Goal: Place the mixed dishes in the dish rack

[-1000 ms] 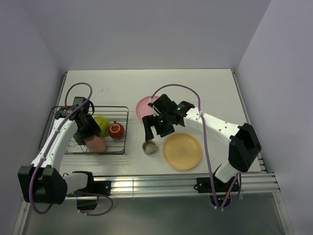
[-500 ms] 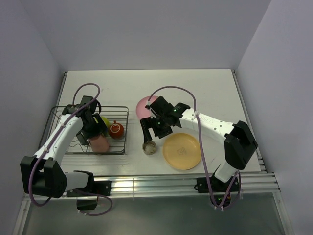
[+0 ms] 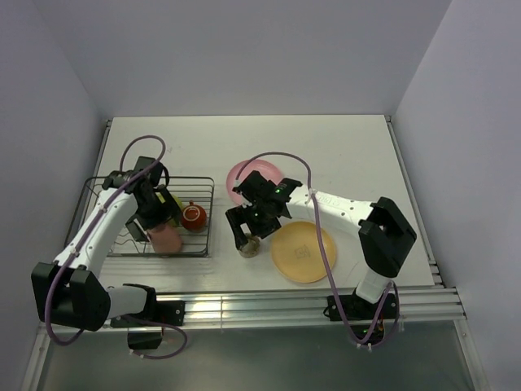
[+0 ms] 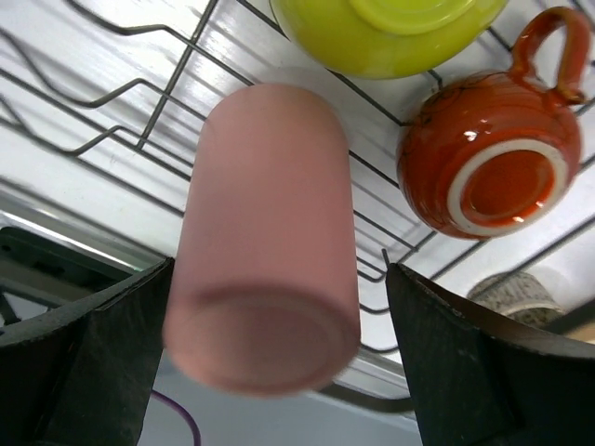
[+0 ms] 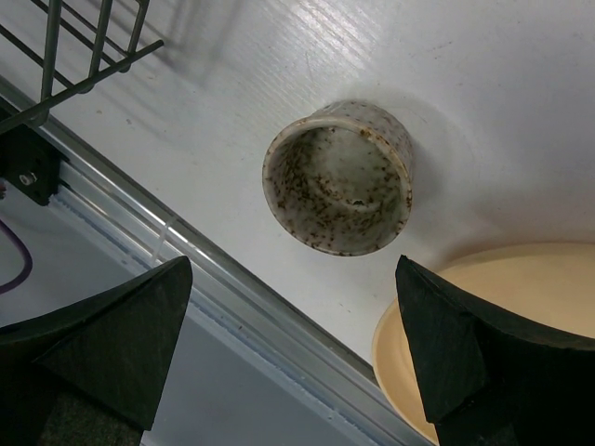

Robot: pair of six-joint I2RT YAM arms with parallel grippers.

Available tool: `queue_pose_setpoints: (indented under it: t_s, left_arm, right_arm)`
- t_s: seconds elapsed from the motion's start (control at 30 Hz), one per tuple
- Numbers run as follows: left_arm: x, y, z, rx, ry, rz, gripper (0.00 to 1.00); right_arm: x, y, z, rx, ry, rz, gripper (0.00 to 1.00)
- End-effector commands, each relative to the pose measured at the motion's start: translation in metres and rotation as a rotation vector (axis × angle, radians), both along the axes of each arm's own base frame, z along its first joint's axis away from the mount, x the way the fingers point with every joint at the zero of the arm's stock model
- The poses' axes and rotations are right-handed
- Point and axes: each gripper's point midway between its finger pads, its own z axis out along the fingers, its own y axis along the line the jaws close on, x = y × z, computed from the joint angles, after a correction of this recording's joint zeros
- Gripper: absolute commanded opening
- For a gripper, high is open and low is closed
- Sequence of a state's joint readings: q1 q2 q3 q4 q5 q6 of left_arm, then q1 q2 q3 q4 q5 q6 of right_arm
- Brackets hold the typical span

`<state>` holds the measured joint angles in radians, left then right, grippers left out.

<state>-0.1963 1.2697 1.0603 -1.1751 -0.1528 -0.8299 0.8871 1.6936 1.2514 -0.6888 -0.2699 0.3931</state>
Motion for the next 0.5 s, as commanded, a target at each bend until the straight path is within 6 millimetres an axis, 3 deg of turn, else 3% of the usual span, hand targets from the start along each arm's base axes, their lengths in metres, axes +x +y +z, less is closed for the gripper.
queue_pose_setpoints:
  t_s: [0.0,0.23,0.47]
  left_arm:
    - [0.006,0.006,0.036,0.019,-0.103,0.043,0.99]
    - [0.017,0.006,0.078,0.000,-0.221,0.074,0.99]
    - [0.026,-0.010,0.117,-0.099,-0.324,0.056,0.99]
  right_arm:
    - [0.004,0.007,-0.006,-0.011,-0.044,0.026,0.98]
    - [0.012,0.004,-0.024,-0.100,-0.074,-0.003,0.98]
    - [0.026,-0.001,-0.043,-0.182,-0.116,-0.017,0.99]
